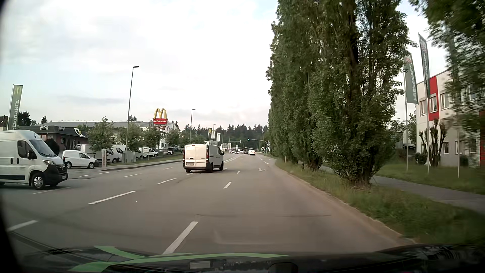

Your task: Follow the waypoints while adhering to traffic rules and regulations

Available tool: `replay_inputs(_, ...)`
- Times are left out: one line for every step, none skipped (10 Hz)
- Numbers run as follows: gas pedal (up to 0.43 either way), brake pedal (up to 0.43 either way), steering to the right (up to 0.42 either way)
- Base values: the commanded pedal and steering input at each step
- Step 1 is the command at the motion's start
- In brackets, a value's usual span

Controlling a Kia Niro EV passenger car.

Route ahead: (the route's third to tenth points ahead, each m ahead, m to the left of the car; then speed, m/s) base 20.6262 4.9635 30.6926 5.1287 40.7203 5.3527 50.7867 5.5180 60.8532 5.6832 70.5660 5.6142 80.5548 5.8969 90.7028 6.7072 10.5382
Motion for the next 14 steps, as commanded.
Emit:
replay_inputs(0.079, 0.0, -0.006)
replay_inputs(0.079, 0.0, -0.003)
replay_inputs(0.079, 0.0, -0.001)
replay_inputs(0.079, 0.0, 0.0)
replay_inputs(0.079, 0.0, 0.0)
replay_inputs(0.079, 0.0, 0.0)
replay_inputs(0.087, 0.0, 0.0)
replay_inputs(0.098, 0.0, 0.0)
replay_inputs(0.11, 0.0, 0.0)
replay_inputs(0.118, 0.0, 0.0)
replay_inputs(0.138, 0.0, 0.0)
replay_inputs(0.138, 0.0, 0.0)
replay_inputs(0.138, 0.0, -0.001)
replay_inputs(0.138, 0.0, -0.002)
